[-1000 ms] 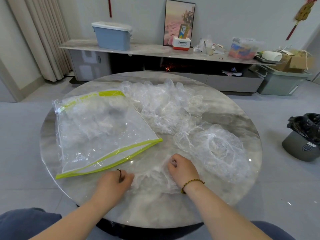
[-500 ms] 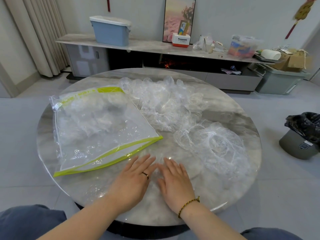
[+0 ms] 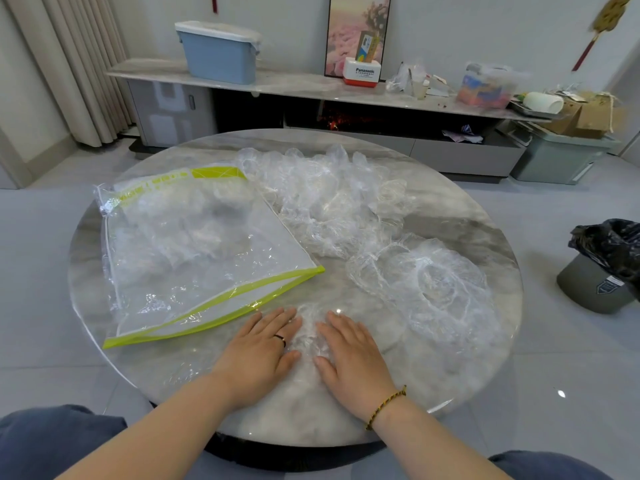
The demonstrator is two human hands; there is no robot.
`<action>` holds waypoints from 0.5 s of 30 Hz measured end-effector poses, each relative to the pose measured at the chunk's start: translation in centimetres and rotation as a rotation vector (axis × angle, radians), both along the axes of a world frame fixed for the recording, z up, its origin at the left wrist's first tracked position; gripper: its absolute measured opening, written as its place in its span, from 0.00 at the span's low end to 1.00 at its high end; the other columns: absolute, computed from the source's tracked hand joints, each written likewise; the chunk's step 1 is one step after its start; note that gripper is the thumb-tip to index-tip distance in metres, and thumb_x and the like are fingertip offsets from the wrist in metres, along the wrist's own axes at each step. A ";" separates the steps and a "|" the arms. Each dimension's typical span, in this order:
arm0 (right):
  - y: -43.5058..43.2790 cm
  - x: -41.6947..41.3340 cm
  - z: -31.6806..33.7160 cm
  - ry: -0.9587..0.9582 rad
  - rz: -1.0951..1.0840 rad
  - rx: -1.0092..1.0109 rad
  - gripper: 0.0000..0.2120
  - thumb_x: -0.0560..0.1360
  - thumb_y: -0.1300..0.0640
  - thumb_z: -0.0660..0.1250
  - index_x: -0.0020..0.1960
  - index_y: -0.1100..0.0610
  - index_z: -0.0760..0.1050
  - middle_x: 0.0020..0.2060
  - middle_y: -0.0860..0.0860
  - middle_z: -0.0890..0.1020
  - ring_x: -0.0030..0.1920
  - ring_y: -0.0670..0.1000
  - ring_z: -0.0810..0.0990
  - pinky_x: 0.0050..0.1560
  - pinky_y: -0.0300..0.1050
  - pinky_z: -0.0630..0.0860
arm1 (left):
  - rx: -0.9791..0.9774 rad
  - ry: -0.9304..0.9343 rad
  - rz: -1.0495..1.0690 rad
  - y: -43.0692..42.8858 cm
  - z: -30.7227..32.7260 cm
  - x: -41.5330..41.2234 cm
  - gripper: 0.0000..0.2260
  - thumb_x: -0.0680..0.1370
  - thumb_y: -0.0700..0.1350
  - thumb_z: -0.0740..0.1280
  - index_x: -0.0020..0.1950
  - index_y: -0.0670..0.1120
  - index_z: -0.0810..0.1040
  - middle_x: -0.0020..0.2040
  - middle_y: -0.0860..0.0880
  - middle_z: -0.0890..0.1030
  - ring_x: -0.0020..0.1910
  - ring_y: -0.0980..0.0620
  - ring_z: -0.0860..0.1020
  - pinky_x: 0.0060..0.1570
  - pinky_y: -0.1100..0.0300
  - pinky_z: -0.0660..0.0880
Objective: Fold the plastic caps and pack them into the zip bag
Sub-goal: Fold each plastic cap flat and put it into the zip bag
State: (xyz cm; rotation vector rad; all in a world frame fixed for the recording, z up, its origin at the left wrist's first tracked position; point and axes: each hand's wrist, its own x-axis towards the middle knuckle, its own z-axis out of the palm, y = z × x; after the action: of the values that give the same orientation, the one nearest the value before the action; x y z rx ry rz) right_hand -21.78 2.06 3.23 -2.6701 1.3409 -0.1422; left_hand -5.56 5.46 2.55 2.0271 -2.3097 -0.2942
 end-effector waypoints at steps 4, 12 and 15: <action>0.1 -0.9 1.6 -0.293 0.080 -0.178 0.11 0.65 0.48 0.56 0.26 0.48 0.71 0.26 0.42 0.75 0.35 0.43 0.69 0.43 0.36 0.66 | -0.126 0.315 0.158 0.0 0.7 0.9 0.48 0.62 0.73 0.34 0.62 0.49 0.77 0.65 0.54 0.73 0.65 0.55 0.69 0.62 0.69 0.60; -0.7 -2.3 3.0 -0.011 0.155 -0.082 0.19 0.72 0.48 0.47 0.40 0.53 0.74 0.40 0.50 0.80 0.47 0.52 0.71 0.48 0.44 0.56 | -0.018 0.090 0.115 0.5 3.1 1.5 0.14 0.81 0.50 0.55 0.61 0.52 0.76 0.63 0.62 0.71 0.63 0.60 0.68 0.55 0.67 0.67; -1.7 -2.8 2.9 0.067 0.091 0.029 0.14 0.79 0.53 0.53 0.62 0.53 0.68 0.62 0.47 0.74 0.68 0.49 0.61 0.63 0.43 0.52 | 0.029 0.016 0.082 1.0 3.4 1.5 0.21 0.79 0.56 0.47 0.58 0.51 0.76 0.61 0.59 0.73 0.60 0.58 0.71 0.55 0.64 0.70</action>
State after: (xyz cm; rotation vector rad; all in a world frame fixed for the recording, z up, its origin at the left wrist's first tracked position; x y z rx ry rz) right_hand -24.60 0.32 6.18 -2.7279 1.2263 -0.0234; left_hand -4.07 6.47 5.92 2.1180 -2.2188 -0.3403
